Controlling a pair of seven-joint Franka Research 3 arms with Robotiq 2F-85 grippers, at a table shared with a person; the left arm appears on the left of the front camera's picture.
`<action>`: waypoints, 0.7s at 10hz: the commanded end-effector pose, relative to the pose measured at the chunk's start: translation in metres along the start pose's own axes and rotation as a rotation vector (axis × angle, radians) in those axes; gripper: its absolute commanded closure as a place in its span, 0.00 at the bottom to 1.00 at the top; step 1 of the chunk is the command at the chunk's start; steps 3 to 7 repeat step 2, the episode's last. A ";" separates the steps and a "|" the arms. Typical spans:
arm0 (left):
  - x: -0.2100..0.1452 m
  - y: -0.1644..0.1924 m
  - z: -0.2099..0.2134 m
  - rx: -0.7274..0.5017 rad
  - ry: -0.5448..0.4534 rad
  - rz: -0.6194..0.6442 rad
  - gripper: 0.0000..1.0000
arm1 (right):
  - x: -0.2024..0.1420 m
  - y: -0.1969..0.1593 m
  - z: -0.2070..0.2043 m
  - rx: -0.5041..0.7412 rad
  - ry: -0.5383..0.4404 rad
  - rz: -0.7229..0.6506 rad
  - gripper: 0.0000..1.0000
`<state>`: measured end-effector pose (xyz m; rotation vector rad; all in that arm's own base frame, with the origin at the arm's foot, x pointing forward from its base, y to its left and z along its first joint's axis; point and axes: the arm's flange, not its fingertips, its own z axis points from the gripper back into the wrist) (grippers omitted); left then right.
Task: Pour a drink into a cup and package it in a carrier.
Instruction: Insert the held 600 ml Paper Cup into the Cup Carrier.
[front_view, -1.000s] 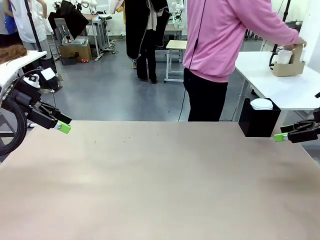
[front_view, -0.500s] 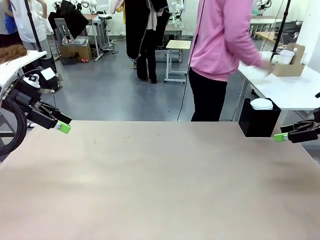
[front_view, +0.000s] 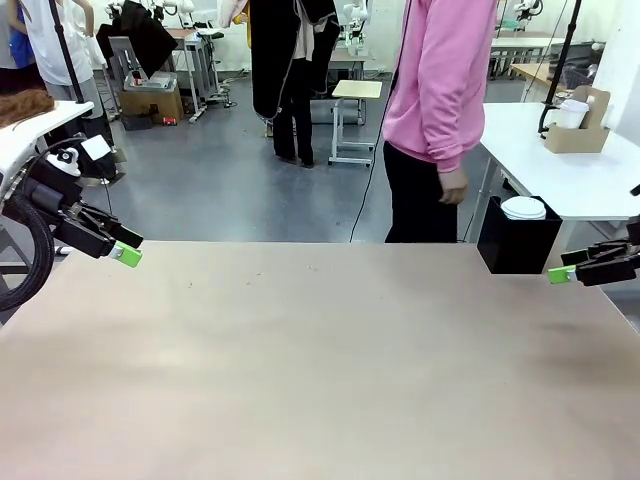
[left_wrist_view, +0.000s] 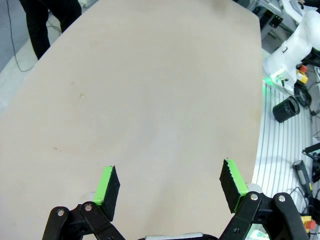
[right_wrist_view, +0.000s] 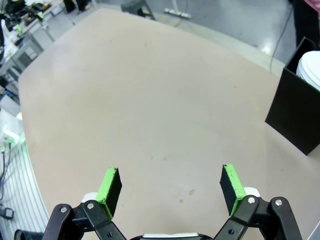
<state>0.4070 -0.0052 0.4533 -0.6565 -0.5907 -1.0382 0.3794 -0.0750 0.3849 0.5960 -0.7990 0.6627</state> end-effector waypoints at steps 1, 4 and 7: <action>-0.001 0.000 0.000 -0.007 -0.007 -0.013 0.00 | 0.000 0.001 0.002 0.008 -0.005 0.003 0.00; -0.001 0.000 0.000 -0.007 -0.007 -0.013 0.00 | 0.000 0.001 0.002 0.008 -0.005 0.003 0.00; -0.001 0.000 0.000 -0.007 -0.007 -0.013 0.00 | 0.000 0.001 0.002 0.008 -0.005 0.003 0.00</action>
